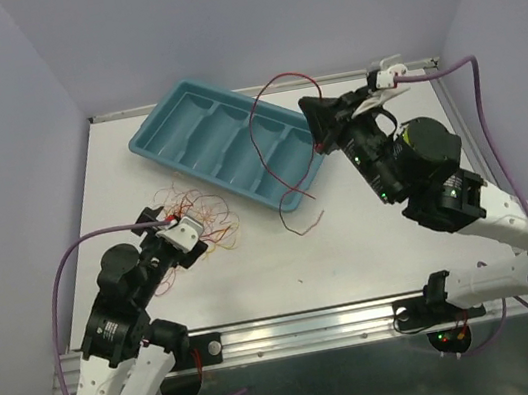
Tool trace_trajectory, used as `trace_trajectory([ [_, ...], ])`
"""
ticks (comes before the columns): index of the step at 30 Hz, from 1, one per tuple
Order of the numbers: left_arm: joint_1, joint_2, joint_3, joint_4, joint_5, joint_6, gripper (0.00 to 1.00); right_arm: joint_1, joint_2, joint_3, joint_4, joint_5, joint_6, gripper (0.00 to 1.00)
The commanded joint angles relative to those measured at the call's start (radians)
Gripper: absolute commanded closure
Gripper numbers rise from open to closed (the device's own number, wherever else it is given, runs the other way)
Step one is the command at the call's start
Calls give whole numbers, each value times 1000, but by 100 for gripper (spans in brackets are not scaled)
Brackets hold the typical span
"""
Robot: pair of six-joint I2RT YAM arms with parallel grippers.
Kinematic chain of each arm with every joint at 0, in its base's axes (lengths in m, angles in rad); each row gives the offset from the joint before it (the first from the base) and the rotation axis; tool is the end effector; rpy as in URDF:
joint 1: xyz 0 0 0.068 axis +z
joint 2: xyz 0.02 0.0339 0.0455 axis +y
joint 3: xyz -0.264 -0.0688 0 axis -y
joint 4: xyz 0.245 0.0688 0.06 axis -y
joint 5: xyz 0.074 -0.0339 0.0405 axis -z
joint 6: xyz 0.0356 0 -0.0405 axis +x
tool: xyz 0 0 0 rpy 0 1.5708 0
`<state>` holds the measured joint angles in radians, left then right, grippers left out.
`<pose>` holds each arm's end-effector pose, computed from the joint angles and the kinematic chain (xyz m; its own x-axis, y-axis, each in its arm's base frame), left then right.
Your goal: Untangle the cables
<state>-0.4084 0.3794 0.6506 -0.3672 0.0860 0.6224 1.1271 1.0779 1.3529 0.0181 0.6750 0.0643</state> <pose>0.0940 -0.0440 0.3242 0.2049 0.5442 -0.8135 0.4365 0.6931 0.5736 0.1111 0.1820 0.4998 0.0950 0.3167 -0.9438 -0.4553 0.8569 0.2417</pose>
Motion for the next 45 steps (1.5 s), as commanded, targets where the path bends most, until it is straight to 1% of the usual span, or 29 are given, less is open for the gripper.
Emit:
trace_trajectory([
  [1,5,27,72,-22,159,57,10,0,86,240,45,32,-101,99],
  [4,5,75,102,-32,221,62,10,0,177,339,83,31,-147,99],
  [6,5,122,110,-10,235,51,11,0,249,419,150,37,-205,99],
  [7,5,151,112,26,241,33,11,0,276,463,196,32,-254,99],
  [9,5,182,115,83,262,23,10,0,350,514,236,18,-302,99],
  [11,5,220,112,128,270,8,8,-1,387,555,304,3,-363,99],
  [12,5,230,110,181,271,2,7,-6,402,563,309,-36,-369,99],
  [14,5,260,103,237,264,-25,5,-24,413,562,321,-95,-367,99],
  [15,5,268,100,281,262,-33,4,-51,404,508,342,-173,-353,99],
  [16,5,279,96,299,261,-38,4,-73,395,485,365,-214,-328,99],
  [17,5,295,95,316,261,-55,3,-142,386,471,374,-260,-248,99],
  [18,5,305,95,344,261,-59,3,-176,383,457,370,-347,-201,99],
  [19,5,314,92,353,264,-65,3,-208,384,453,368,-377,-129,99],
  [20,5,331,90,362,268,-72,3,-264,390,447,368,-405,-100,99],
  [21,5,337,89,363,271,-78,4,-292,396,446,367,-470,-72,99],
  [23,5,348,77,405,287,-99,3,-334,409,449,365,-509,-22,99],
  [24,5,352,70,412,294,-102,3,-377,425,453,364,-532,18,99],
  [26,5,352,49,430,332,-86,3,-414,442,465,362,-598,61,99],
  [27,5,351,40,442,330,-87,3,-452,450,463,362,-645,104,99],
  [28,5,349,40,454,325,-96,3,-470,453,459,364,-660,124,99],
  [29,5,352,40,459,308,-102,4,-501,455,439,368,-696,158,99],
  [31,6,348,29,473,287,-104,5,-527,450,399,402,-721,186,99],
  [32,5,336,23,488,281,-107,5,-552,441,326,425,-750,219,99],
  [35,5,313,-3,510,282,-112,5,-584,395,201,529,-782,271,99],
  [36,5,306,-14,517,281,-113,5,-601,381,122,546,-787,282,99],
  [38,5,299,-22,525,268,-115,5,-621,357,48,607,-808,305,99],
  [39,5,293,-26,530,265,-115,5,-635,338,-15,618,-816,318,99],
  [43,5,292,-34,539,262,-118,5,-652,284,-163,660,-827,324,99],
  [45,5,302,-28,539,262,-124,5,-653,248,-213,677,-844,325,99],
])
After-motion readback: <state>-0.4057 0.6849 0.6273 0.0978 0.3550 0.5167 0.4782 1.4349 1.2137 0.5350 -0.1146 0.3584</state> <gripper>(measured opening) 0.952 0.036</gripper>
